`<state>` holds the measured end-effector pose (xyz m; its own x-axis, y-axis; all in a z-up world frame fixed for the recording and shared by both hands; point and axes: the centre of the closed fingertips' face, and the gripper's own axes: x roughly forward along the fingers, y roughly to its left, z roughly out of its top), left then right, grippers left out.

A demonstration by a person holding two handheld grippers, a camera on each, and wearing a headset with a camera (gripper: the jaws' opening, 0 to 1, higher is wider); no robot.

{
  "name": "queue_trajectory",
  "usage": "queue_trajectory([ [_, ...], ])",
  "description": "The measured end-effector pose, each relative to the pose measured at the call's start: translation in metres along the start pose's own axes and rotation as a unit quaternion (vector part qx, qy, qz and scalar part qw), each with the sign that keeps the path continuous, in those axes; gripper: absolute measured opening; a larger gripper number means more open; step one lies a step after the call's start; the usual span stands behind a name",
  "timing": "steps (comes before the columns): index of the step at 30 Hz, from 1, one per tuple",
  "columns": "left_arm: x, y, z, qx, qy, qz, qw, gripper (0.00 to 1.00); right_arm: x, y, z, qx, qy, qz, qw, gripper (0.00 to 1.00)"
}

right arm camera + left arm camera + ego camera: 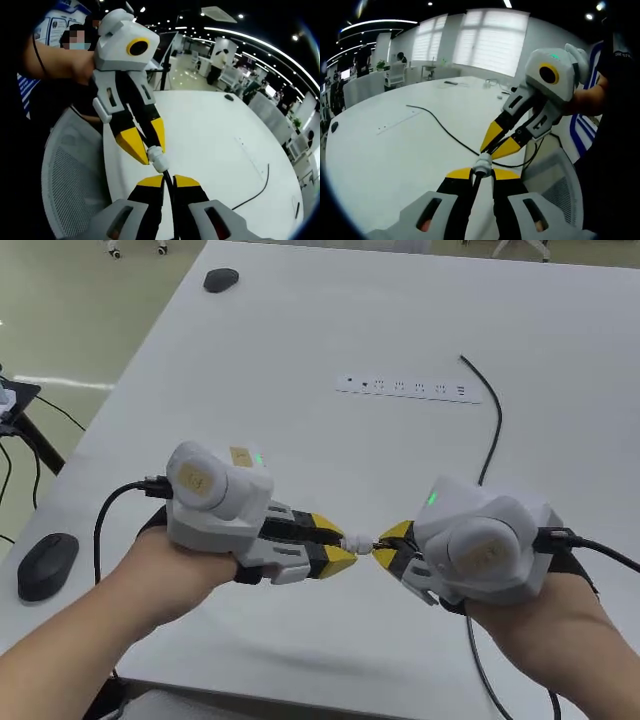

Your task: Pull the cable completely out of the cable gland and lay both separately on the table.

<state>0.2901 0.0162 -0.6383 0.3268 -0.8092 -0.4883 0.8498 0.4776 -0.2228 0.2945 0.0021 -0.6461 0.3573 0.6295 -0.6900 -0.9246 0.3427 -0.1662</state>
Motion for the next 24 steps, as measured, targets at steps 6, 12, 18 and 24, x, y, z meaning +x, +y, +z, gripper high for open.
queue_trajectory([
  [6, 0.002, -0.001, -0.001, 0.004, 0.002, -0.001, 1.0, 0.14, 0.0, 0.0, -0.005, 0.017, 0.0, -0.003, 0.9999, 0.01],
  [12, 0.001, 0.002, -0.001, 0.003, 0.004, 0.002, 1.0, 0.14, -0.003, -0.009, -0.015, 0.035, 0.004, -0.012, 0.9993, 0.01],
  [18, 0.0, 0.003, 0.0, 0.001, 0.0, 0.004, 1.0, 0.14, -0.007, -0.017, -0.026, 0.065, 0.005, -0.023, 0.9976, 0.01],
  [24, 0.001, 0.003, 0.001, -0.001, -0.002, 0.004, 1.0, 0.14, -0.01, -0.021, -0.035, 0.092, 0.007, -0.033, 0.9952, 0.01],
])
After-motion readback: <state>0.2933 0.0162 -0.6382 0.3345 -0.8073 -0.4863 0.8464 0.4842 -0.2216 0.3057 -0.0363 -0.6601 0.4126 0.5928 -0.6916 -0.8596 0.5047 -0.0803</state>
